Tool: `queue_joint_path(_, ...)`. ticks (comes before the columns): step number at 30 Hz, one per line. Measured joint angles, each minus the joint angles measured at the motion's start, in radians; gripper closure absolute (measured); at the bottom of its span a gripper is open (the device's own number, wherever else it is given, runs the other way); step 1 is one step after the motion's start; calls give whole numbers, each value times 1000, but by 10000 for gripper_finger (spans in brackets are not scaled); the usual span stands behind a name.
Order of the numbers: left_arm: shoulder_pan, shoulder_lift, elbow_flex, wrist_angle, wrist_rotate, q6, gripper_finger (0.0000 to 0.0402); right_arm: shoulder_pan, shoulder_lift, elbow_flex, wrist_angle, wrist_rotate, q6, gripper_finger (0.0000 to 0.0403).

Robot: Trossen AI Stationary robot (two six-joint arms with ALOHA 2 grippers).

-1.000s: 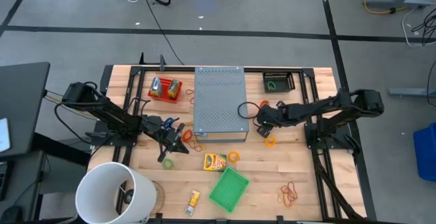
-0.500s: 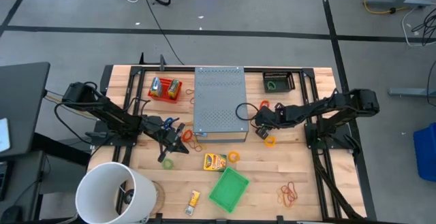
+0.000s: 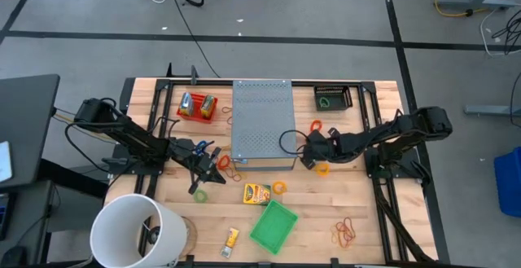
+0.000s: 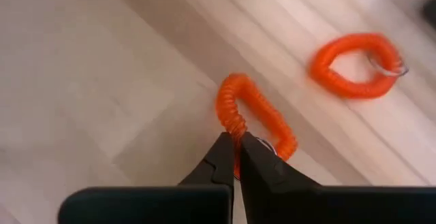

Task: Pick & Place Office Desk Supplies
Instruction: Put the orange spring keychain into the black basket

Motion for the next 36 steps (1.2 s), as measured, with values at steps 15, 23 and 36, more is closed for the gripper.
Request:
queue_joint_path(15,0,0,0,-3,0,1,393,21,-2,155,-229,411,162,398)
queue_joint_path(23,0,0,0,-3,0,1,393,-95,-2,156,-239,558,178,398)
queue_joint_path(36,0,0,0,-3,2,1,393,-353,-3,156,-182,597,69,398)
